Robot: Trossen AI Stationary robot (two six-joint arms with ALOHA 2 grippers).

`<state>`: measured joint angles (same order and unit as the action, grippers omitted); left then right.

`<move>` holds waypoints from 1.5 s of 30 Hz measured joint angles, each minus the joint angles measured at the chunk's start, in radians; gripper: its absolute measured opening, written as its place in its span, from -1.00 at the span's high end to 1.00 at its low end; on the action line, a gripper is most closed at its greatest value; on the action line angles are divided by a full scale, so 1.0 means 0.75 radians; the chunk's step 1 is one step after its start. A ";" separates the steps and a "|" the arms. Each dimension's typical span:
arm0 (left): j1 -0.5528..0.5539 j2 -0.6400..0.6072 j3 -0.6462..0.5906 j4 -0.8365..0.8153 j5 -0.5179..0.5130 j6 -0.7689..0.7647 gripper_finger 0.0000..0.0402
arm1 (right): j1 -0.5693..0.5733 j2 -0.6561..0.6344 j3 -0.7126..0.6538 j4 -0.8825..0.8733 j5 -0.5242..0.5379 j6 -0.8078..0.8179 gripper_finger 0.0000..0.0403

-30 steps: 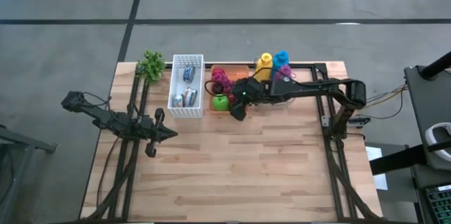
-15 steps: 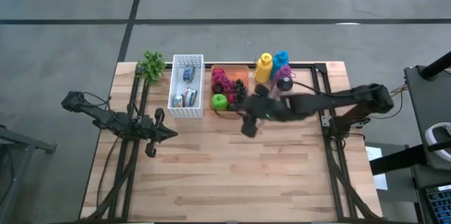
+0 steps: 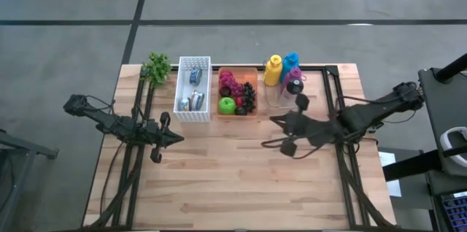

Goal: Pick & Place Food Item
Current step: Return to Home Position

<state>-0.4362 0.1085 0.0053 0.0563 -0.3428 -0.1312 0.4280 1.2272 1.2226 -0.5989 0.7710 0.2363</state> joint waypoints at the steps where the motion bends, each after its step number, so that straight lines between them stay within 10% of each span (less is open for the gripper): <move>1: 0.000 0.000 0.000 0.000 0.000 0.000 0.95 | 0.019 -0.021 -0.003 -0.022 0.000 0.000 0.96; 24: 0.000 0.000 0.000 0.000 0.000 -0.003 0.95 | 0.505 -0.828 -0.793 0.529 -0.237 -0.048 0.96; 45: 0.000 0.000 0.000 0.000 0.000 0.001 0.95 | 0.549 -1.301 -1.114 0.713 -0.223 -0.190 0.96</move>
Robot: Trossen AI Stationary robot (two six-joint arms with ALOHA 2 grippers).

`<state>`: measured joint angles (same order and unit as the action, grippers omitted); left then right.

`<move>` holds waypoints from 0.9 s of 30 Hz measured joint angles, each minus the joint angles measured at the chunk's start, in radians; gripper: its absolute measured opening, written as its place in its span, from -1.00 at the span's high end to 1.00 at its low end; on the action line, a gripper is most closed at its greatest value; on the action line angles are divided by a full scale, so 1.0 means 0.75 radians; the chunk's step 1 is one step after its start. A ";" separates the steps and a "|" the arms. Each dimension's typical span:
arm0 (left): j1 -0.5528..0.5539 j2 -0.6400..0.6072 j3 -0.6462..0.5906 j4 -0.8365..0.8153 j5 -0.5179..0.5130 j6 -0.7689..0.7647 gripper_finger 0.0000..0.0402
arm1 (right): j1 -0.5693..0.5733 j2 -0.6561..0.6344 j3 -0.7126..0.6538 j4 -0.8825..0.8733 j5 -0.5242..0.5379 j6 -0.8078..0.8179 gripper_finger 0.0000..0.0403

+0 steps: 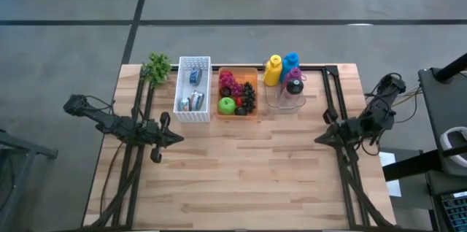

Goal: Pick & Place Food Item
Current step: Return to Home Position

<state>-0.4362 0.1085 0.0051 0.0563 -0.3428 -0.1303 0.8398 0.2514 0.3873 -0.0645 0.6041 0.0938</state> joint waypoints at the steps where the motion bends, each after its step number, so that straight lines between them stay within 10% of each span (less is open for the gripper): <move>1: 0.000 0.000 0.000 0.000 0.000 0.000 0.95 | 0.000 -0.020 -0.008 -0.001 0.000 -0.007 0.96; 11: 0.000 0.000 0.000 0.000 0.000 -0.001 0.95 | 0.000 -0.327 -0.163 -0.004 -0.048 0.011 0.96; 27: 0.000 -0.002 0.000 0.000 0.003 -0.001 0.95 | -0.004 -0.333 -0.472 0.300 -0.076 0.063 0.96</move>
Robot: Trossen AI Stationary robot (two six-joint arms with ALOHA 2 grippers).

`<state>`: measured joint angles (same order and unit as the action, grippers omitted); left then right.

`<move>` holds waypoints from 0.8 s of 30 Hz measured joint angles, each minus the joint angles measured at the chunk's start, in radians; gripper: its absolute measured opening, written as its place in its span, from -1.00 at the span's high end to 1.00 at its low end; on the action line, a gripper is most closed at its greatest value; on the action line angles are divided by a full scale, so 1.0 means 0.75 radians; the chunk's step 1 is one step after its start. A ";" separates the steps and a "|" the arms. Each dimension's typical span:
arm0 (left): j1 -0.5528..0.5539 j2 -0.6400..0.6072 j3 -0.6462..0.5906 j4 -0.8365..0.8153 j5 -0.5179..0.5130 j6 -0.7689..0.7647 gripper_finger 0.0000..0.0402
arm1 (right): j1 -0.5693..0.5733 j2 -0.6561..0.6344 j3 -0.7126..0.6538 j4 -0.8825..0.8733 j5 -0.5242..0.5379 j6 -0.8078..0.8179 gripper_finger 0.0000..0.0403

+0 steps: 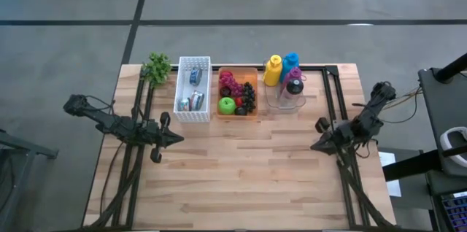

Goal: Pick & Place Food Item
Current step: Return to Home Position

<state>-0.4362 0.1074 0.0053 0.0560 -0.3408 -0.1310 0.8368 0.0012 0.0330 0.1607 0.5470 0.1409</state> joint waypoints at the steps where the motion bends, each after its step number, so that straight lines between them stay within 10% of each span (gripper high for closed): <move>1: 0.000 0.000 0.000 0.000 0.000 0.000 0.95 | 0.001 -0.001 -0.030 0.027 -0.007 -0.006 0.96; 24: 0.000 0.001 0.000 0.000 0.001 -0.001 0.95 | 0.001 0.034 -0.032 -0.125 0.006 -0.113 0.96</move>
